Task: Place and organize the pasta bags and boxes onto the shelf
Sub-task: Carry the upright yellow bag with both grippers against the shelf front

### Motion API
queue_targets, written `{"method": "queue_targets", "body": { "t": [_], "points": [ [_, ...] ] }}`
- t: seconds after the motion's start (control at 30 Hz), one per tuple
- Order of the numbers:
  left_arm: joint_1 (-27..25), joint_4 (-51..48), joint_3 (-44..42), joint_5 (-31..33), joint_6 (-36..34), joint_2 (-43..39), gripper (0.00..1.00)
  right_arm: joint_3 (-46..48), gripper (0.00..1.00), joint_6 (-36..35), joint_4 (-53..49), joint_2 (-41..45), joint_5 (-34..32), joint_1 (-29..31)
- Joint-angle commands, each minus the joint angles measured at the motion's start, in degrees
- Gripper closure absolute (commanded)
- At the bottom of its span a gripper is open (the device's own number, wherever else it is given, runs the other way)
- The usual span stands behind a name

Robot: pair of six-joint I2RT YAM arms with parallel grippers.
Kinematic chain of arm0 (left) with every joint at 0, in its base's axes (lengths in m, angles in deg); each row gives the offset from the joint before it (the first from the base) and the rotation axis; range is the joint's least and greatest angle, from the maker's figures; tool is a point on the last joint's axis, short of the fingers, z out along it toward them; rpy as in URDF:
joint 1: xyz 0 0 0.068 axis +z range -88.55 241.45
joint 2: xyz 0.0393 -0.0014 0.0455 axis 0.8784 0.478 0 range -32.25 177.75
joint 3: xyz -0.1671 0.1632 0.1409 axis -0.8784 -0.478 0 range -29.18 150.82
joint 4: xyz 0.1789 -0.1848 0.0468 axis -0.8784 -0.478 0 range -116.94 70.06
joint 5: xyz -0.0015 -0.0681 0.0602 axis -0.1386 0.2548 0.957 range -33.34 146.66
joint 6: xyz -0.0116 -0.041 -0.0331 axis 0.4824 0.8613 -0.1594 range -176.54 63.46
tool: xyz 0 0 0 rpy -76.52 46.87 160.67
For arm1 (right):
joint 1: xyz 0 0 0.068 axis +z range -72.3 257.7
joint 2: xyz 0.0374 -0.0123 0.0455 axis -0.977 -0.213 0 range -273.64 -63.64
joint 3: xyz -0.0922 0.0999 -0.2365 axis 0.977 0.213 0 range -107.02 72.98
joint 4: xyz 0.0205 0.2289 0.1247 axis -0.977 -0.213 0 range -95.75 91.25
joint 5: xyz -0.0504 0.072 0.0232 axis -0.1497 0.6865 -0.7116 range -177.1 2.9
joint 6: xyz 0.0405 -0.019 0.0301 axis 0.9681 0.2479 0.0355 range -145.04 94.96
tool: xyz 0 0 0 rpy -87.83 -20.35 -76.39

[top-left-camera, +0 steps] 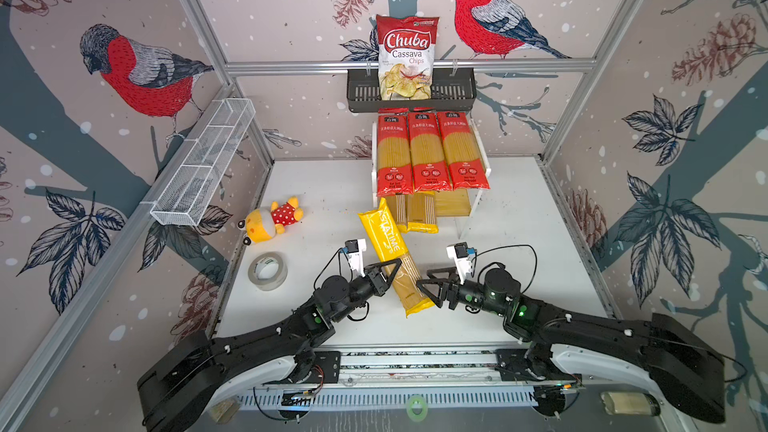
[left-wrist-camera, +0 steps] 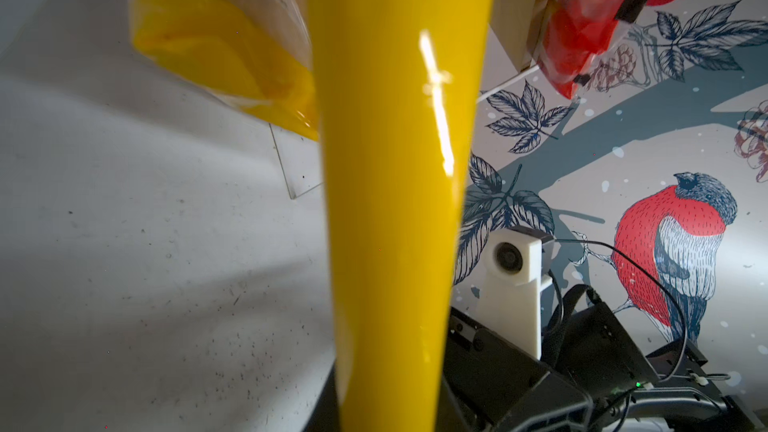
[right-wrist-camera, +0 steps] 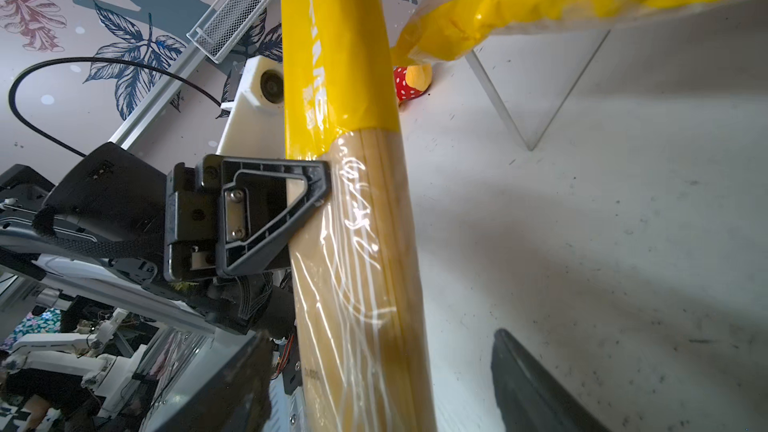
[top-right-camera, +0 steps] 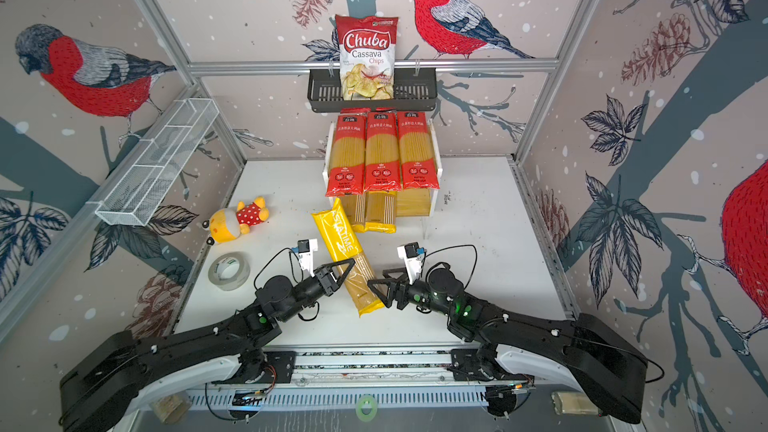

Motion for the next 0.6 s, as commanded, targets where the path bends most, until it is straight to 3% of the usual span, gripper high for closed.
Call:
{"method": "queue_targets", "body": {
  "t": [0.0, 0.2, 0.57],
  "points": [
    [-0.8, 12.3, 3.2, -1.4, -2.0, 2.0, 0.86, 0.3, 0.18, 0.2, -1.4, 0.5, -0.9, -0.6],
    [-0.9, 13.5, 8.4, -3.9, -5.1, 6.9, 0.86, 1.0, 0.18, 0.7, -0.8, 0.9, -0.6, -1.3],
    [1.1, 15.2, 13.0, -11.8, -1.8, 15.0, 0.84, 4.5, 0.23, 3.0, -3.1, 8.5, -0.7, -5.1]
  ]
}}
